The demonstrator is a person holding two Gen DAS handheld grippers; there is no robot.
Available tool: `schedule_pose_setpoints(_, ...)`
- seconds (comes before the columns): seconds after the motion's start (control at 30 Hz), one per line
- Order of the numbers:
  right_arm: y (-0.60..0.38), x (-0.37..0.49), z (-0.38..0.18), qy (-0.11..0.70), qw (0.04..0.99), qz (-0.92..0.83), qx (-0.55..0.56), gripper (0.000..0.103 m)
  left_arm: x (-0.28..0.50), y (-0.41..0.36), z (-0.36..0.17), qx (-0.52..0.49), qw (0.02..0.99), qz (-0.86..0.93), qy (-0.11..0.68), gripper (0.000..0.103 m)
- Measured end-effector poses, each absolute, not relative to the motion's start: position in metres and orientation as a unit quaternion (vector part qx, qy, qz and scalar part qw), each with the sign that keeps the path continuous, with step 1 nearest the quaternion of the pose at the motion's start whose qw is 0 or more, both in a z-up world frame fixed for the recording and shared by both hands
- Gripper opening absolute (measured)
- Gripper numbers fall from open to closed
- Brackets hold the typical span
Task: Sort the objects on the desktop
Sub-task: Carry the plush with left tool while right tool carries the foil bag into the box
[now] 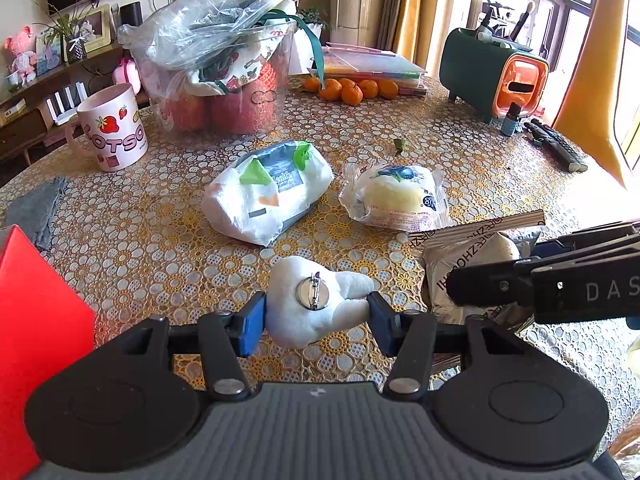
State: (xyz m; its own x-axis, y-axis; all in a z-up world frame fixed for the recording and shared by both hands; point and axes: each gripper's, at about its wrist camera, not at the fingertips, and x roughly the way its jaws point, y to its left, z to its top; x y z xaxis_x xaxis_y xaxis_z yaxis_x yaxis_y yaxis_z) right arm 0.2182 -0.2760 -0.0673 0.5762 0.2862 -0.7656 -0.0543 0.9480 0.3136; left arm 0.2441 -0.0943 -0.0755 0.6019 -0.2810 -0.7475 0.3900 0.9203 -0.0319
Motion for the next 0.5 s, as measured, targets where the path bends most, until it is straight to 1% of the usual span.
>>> schedule_pose_setpoints(0.37, -0.267, 0.193, -0.037, 0.436, 0.885, 0.108, 0.121, 0.047, 0.208, -0.07, -0.041, 0.049, 0.906, -0.158, 0.39, 0.053)
schedule_pose_setpoints(0.5, -0.256, 0.183, -0.022, 0.427, 0.89, 0.12, 0.102, 0.047, 0.194, -0.057, -0.026, 0.042, 0.911, -0.147, 0.383, 0.053)
